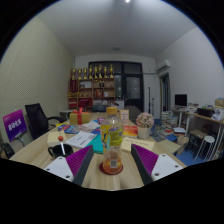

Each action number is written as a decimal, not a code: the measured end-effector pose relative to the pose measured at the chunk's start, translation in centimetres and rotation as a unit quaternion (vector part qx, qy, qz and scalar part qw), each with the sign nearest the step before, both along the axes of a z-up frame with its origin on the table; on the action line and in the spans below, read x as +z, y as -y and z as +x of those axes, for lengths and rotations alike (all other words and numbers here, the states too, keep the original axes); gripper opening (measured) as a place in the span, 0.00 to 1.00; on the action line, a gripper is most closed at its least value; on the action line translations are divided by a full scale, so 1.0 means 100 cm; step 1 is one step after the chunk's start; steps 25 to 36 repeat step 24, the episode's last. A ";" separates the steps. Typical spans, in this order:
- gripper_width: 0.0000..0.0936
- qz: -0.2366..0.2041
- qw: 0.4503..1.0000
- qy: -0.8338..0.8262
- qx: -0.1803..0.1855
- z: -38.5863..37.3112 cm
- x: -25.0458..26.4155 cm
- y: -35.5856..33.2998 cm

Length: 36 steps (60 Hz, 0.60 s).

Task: Pour water

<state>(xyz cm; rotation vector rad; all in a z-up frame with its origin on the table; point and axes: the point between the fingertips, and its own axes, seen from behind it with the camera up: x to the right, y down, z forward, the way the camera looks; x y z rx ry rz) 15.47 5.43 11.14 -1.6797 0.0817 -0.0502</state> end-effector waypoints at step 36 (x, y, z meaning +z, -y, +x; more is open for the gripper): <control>0.90 0.011 1.000 0.003 -0.022 -0.015 0.042 0.192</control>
